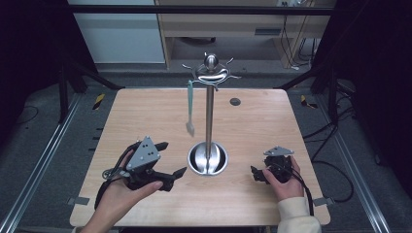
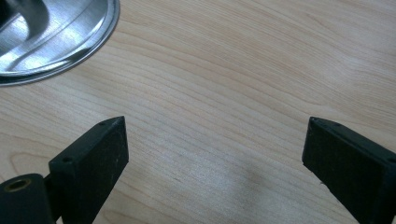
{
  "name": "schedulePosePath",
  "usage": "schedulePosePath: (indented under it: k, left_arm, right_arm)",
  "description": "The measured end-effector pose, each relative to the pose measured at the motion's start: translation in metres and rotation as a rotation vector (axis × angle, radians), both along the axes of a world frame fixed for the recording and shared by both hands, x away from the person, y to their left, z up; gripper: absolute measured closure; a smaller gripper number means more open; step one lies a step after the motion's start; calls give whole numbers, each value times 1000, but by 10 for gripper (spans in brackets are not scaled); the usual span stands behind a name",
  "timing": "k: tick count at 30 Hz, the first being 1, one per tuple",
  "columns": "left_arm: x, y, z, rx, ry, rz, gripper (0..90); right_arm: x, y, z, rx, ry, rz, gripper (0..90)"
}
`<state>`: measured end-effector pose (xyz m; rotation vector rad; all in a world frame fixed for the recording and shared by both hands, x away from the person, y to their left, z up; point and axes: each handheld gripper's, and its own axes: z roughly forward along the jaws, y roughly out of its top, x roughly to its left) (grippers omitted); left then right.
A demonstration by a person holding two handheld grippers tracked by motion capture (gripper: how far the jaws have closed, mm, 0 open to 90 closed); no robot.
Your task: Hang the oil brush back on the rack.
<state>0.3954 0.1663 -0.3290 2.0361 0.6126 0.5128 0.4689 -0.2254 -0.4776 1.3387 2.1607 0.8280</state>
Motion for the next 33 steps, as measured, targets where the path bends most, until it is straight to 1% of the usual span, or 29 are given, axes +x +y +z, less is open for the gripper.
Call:
schedulePosePath:
  k: [2,5,8,10,12,16,17,18,19,22,24,27,28,32,33]
  left_arm:
    - [0,3,-7,11,12,2,126]
    - [0,9,-19,39,17,15,126]
    - [2,15,-29,64,23,28,126]
    - [4,19,-36,68,34,38,126]
    - [7,23,-44,89,34,51,126]
    - [12,30,-54,116,48,72,126]
    - [13,31,-56,111,50,82,125]
    - [15,33,-59,127,49,86,126]
    - [17,35,-61,132,50,90,126]
    - [21,40,-67,134,63,109,126]
    - [24,43,-71,146,68,120,126]
    - [29,48,-77,137,82,140,126]
    - [31,50,-78,144,84,142,126]
    - [36,56,-85,137,97,167,126]
    - [37,57,-87,144,99,170,126]
  right_arm:
    - [0,0,0,-1,1,1,77]
    - [0,0,0,-2,0,-1,77]
    - [0,-1,0,-7,-6,0,77]
    - [0,-1,-1,-5,-5,-1,77]
    - [0,-1,0,-4,-3,-3,77]
    - [0,-1,0,-4,1,-3,77]
    - [0,-1,0,-5,0,-2,77]
    - [0,-1,0,-2,2,-4,77]
    - [0,-1,0,-1,2,-4,77]
    - [0,-1,-1,-1,-1,-3,77]
    - [0,-1,-1,-2,0,-2,77]
    - [0,-1,-1,-2,0,-3,77]
    - [0,-1,-1,-2,1,-5,77]
    - [0,-1,-1,-1,2,-4,77]
    - [0,-1,-1,-4,3,-5,77]
